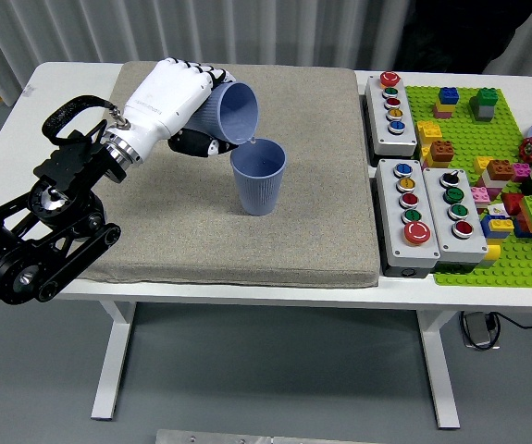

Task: Pick cup pour cup place

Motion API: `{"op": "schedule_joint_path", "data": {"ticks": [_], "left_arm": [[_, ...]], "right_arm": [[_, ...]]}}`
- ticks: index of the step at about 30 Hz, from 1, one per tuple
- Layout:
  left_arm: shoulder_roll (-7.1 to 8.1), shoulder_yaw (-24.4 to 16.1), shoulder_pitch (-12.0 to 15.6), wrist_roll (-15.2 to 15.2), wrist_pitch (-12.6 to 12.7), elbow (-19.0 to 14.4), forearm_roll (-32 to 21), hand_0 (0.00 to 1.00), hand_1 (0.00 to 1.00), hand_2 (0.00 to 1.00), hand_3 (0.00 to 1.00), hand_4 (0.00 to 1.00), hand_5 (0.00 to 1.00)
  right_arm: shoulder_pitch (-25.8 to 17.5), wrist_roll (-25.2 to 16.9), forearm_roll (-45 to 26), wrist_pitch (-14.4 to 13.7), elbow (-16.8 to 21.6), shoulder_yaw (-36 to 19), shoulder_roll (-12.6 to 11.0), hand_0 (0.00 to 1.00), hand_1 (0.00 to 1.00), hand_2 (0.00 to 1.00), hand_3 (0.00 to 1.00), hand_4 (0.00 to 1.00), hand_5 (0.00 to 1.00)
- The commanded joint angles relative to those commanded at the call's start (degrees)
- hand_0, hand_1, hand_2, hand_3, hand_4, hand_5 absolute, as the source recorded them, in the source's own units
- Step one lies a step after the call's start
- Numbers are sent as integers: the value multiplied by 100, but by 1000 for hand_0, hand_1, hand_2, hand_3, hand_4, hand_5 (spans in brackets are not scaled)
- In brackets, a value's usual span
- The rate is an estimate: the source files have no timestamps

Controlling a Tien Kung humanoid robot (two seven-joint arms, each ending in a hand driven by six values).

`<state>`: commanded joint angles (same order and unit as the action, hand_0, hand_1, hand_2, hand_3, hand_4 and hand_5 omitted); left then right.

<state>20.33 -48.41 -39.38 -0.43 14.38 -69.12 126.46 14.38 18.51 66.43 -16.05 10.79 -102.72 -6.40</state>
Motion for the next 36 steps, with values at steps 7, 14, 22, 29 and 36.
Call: {"op": "schedule_joint_path", "data": {"ticks": [7,14,22,29,36], "left_arm": [[40,93,-84,47,71,8,47,405,420,487,523,780,192],[61,171,-154,95,144,10,120,404,420,486,522,777,193],[115,295,-213,144,450,57,201,403,420,485,522,777,193],[178,422,-283,146,537,86,237,404,417,483,521,778,193],[243,621,-393,156,622,99,298,404,418,482,519,776,195]], "right_arm": [[-23,-1,1,0,1,-7,4,685,633,586,565,2,105],[-17,-5,-20,-2,1,5,2,685,633,585,565,2,104],[-4,-8,-57,-12,1,25,1,685,633,585,565,2,104],[18,-13,-87,-19,0,39,-1,685,633,585,565,2,103],[38,-16,-131,-28,0,63,-4,686,633,585,565,2,105]]}}
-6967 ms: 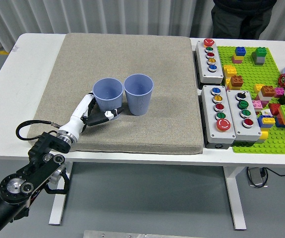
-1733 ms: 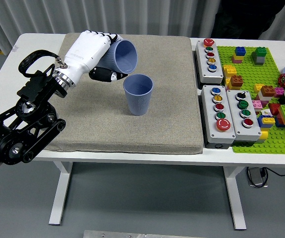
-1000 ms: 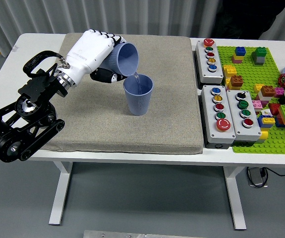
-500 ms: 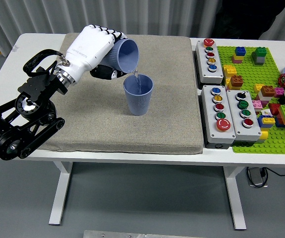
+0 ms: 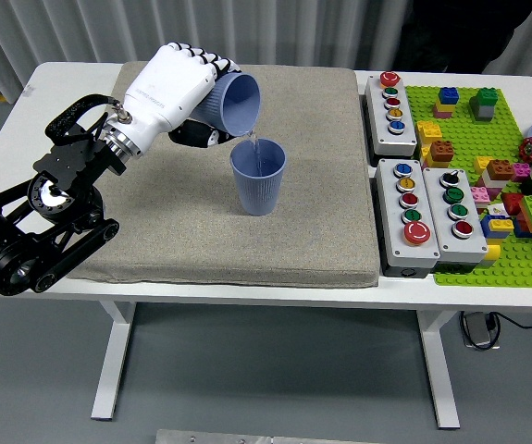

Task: Pick cup pour cup place

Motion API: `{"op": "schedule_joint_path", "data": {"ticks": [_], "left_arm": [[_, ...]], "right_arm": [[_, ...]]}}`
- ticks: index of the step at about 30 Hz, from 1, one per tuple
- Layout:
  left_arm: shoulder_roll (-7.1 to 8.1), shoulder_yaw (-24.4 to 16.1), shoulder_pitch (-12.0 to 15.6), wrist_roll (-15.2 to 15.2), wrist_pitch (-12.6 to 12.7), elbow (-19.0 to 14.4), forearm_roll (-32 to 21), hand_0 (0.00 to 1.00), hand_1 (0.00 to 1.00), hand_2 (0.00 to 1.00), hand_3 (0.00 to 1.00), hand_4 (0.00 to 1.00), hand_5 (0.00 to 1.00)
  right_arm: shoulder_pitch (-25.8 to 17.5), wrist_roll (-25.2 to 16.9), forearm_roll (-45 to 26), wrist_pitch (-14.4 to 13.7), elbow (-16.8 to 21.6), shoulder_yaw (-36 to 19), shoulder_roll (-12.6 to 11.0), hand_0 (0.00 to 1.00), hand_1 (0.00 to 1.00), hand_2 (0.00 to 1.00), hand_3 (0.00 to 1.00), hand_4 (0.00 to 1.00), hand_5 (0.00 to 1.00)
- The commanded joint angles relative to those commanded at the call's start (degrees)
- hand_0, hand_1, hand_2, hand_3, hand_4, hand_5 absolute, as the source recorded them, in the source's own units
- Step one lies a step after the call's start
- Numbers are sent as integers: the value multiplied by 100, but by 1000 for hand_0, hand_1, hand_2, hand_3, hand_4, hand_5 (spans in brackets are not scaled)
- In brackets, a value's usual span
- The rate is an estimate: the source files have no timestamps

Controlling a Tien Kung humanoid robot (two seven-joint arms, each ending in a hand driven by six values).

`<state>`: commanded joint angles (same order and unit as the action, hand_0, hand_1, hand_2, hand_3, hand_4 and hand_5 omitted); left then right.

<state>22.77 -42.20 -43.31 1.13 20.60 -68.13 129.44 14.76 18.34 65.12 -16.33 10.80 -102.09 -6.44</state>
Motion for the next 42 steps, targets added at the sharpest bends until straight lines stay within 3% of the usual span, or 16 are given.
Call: {"op": "schedule_joint_path", "data": {"ticks": [30,42], "left_arm": [[247,609,-306,129,-15,-6,56,404,414,477,514,776,206],[260,602,-347,159,-474,-73,56,409,412,476,513,779,215]], "right_arm": [[-31,13,27,9,-1,-25,3,685,633,587,565,2,110],[-35,16,27,13,-1,-35,7,685,633,586,566,2,110]]}}
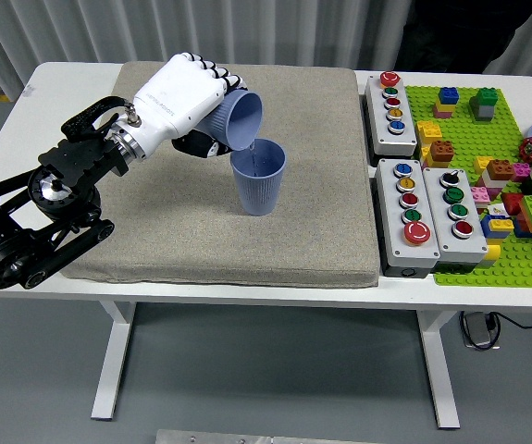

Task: Pick cup pour cup place

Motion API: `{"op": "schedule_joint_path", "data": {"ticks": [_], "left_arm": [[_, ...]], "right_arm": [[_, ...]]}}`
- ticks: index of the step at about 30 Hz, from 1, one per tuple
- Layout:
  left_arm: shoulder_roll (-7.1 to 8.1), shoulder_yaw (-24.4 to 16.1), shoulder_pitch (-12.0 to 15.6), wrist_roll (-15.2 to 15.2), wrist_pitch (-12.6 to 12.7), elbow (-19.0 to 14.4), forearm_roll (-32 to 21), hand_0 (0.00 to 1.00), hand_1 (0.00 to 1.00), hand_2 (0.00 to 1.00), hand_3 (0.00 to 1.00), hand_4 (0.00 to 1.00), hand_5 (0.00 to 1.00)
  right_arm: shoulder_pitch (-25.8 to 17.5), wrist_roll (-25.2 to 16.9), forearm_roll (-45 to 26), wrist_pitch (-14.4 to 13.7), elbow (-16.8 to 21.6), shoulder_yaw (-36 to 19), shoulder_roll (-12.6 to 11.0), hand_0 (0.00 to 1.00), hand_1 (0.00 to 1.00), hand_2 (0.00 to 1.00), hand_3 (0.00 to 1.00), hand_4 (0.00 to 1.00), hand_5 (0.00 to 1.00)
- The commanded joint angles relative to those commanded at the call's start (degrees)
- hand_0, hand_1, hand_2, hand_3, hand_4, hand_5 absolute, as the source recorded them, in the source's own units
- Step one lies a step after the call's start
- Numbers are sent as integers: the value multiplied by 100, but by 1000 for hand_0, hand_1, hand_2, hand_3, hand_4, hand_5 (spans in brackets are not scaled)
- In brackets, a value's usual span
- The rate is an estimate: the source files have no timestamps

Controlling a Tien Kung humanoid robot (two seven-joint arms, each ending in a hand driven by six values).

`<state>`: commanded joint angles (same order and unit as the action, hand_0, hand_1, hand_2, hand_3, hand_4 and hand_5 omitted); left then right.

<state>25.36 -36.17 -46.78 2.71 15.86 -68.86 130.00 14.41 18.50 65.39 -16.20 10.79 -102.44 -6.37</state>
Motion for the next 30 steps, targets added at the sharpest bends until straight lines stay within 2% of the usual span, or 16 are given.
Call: {"op": "schedule_joint_path", "data": {"ticks": [20,30], "left_arm": [[184,375,-272,251,68,-121,0,413,412,474,513,779,223],[192,624,-383,336,65,-135,0,416,413,475,513,775,220]], "right_arm": [[58,-18,-101,-13,-3,38,-25,685,633,587,567,2,110],[50,-9,-88,-17,1,25,-16,685,633,587,566,2,109]]}}
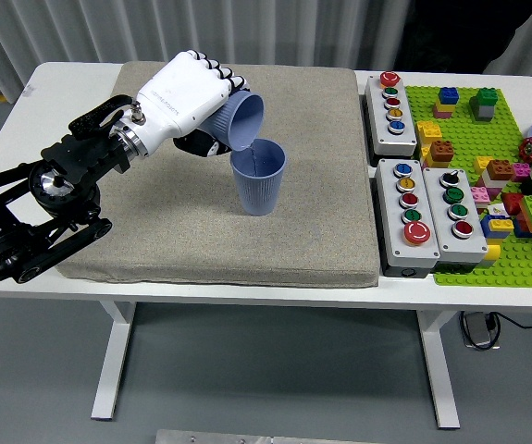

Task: Pick cup pour cup place

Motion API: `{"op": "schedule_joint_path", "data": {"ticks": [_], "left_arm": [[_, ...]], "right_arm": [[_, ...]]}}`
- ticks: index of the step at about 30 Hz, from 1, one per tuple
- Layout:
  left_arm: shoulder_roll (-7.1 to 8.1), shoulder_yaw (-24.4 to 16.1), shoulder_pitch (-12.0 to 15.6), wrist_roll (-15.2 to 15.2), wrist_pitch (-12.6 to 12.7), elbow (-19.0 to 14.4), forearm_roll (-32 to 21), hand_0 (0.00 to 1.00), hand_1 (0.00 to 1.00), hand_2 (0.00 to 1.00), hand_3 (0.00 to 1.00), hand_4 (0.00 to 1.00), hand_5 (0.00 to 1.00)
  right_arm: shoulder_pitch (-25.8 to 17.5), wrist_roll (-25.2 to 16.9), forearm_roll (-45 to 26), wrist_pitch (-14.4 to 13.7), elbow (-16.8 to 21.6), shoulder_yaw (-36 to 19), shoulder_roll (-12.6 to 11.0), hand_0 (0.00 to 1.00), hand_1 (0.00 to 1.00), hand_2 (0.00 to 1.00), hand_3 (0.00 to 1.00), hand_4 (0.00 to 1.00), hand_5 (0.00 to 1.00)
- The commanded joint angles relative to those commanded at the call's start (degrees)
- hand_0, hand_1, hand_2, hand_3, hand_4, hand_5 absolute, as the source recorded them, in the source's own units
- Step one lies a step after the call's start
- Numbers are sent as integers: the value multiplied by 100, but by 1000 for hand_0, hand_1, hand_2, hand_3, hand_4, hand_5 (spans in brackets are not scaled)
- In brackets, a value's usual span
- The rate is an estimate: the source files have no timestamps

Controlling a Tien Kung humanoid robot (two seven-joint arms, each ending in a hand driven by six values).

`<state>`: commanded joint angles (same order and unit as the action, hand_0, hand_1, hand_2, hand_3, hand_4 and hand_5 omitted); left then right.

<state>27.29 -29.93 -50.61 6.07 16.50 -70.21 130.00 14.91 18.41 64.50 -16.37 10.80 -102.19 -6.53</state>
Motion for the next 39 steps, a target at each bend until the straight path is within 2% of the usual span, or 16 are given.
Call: {"op": "schedule_joint_path", "data": {"ticks": [11,28,33,36,38,39], "left_arm": [[-22,-18,51,38,-5,-24,0,418,416,476,514,773,214],[36,-65,100,27,58,-54,0,420,416,476,515,769,206],[-13,-134,130,-64,128,0,0,419,407,474,515,771,211],[-25,-397,301,-286,410,59,-675,419,407,474,515,771,211],[-23,-447,330,-316,468,61,-1143,433,416,476,515,772,215],[-17,-655,475,-422,625,37,-1404,433,416,476,515,772,215]], "right_arm": [[-19,3,11,-1,1,-5,10,685,633,587,567,2,111],[-72,12,43,5,3,-18,17,685,633,587,566,2,110],[-68,10,45,11,2,-24,16,685,633,587,566,2,111],[-64,5,44,11,0,-33,19,685,633,587,566,2,111],[-64,5,44,11,0,-33,19,685,633,587,566,2,110],[-58,-1,38,10,-1,-38,19,685,633,587,566,2,110]]}}
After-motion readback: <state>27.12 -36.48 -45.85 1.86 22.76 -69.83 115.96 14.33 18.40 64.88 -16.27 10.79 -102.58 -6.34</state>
